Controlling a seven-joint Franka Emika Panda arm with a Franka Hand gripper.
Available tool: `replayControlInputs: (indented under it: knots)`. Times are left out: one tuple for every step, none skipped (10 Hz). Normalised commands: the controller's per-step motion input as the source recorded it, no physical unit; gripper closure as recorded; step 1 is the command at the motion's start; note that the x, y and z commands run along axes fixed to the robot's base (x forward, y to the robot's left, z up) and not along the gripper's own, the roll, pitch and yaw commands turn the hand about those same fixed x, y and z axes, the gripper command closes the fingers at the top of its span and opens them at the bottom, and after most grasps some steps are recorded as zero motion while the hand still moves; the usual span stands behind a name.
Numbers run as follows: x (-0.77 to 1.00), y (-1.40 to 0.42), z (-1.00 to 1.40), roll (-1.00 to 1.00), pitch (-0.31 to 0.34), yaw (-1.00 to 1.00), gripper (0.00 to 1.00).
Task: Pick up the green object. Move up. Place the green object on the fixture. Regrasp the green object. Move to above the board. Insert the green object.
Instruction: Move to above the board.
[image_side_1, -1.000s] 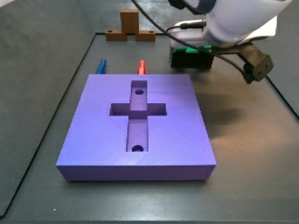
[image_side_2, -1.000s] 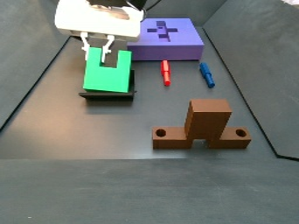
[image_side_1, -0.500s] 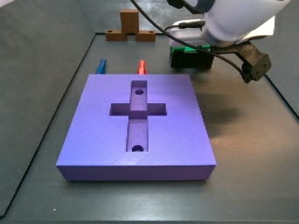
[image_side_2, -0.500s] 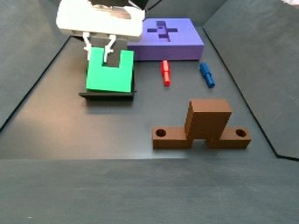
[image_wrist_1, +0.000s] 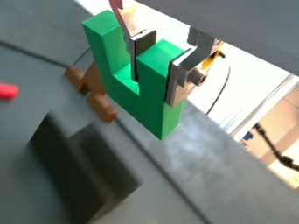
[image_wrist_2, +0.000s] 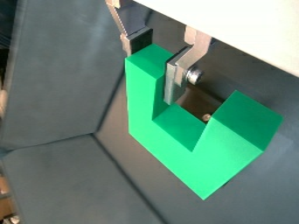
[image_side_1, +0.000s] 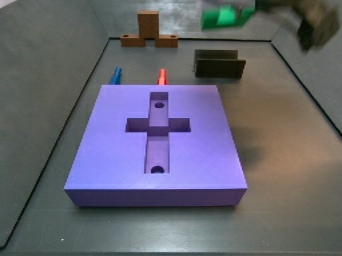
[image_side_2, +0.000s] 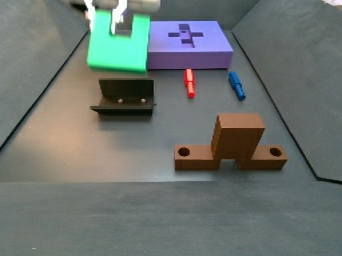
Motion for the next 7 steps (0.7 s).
replayControlInputs:
  knots:
    - [-0.04,0.02,1.40,-0.04,0.018,-0.02,1.00]
    - [-0.04,0.01,1.40,-0.02,0.035,-0.02,1.00]
    - [-0.05,0.02,1.40,-0.01,0.038,-0.01,1.00]
    - [-0.02,0.00,0.77,-0.01,0.049,0.00,1.00]
    - [0.01,0.00,0.36,0.00,0.061,0.00,1.00]
    - [-1.18,-1.40,0.30,-1.00,0.180,-0.11,1.00]
    - [-1.19,-1.40,0.30,-1.00,0.179,-0.11,1.00]
